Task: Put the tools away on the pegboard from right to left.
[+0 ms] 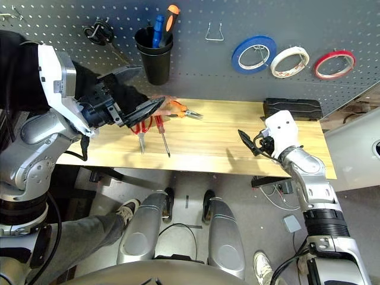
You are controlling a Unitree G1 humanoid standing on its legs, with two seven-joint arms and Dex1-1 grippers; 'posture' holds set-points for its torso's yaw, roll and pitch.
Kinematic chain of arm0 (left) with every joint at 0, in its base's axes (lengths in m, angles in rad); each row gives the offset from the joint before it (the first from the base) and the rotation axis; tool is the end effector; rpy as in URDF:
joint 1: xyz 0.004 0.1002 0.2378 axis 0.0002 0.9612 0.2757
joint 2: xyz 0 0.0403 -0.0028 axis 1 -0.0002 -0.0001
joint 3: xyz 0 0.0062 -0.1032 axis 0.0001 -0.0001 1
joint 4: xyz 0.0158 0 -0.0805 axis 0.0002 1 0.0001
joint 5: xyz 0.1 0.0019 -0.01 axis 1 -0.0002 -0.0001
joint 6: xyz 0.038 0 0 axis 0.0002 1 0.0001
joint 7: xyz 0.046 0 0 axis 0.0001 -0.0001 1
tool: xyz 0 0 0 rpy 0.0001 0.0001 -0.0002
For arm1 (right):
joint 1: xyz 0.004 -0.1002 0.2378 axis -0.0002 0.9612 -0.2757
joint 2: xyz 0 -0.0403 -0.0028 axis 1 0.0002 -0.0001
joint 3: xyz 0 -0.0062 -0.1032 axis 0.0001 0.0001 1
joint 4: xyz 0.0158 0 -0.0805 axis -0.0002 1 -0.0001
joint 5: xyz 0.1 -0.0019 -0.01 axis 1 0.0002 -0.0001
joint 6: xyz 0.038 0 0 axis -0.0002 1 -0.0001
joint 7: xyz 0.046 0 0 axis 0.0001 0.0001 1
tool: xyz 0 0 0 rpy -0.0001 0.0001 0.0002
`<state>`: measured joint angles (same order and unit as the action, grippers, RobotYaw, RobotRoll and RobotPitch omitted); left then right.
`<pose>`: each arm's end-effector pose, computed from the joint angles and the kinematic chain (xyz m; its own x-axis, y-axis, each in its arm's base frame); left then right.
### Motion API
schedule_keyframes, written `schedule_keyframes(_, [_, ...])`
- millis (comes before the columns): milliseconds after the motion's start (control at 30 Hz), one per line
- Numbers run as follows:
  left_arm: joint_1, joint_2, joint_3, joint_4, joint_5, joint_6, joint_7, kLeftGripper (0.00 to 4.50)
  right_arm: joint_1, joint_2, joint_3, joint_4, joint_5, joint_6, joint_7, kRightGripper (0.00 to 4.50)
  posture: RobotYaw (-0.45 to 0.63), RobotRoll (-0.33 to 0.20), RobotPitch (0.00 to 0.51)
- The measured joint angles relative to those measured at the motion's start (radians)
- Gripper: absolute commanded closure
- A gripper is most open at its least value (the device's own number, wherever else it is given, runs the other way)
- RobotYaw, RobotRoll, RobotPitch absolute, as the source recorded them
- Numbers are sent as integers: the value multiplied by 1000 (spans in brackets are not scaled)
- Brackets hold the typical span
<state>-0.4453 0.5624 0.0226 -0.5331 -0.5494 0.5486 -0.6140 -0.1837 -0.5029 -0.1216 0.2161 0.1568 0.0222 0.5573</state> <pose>0.2257 0.1788 0.2218 0.5450 -0.8265 0.1408 0.7572 0.5573 0.3407 0.2352 -0.2700 0.0826 0.9230 0.3563 -0.1454 -0.3836 0.8821 -0.2736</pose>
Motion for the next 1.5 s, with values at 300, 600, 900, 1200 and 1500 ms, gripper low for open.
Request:
schedule_keyframes(300, [0, 0, -5, 0, 0, -1, 0, 0, -5, -6, 1, 25, 0, -24, 41, 26, 231, 0, 219])
schedule_keyframes(600, [0, -2, -6, 0, 0, -8, 0, 0, -20, -50, 16, 30, -1, 84, 108, 26, 231, 0, 231])
schedule_keyframes(900, [31, 40, -16, -2, 9, 7, -15, 0, -21, -33, 40, -107, 18, 369, 87, 26, 235, 0, 250])
schedule_keyframes(1200, [116, 247, -145, -6, 103, 89, -131, 0, -111, 44, 150, -142, -25, 621, -32, 26, 237, 0, 268])
schedule_keyframes(1500, [130, 346, -274, 16, 228, 95, -238, 0, -286, 145, 194, 15, -80, 719, -143, 26, 246, 0, 285])
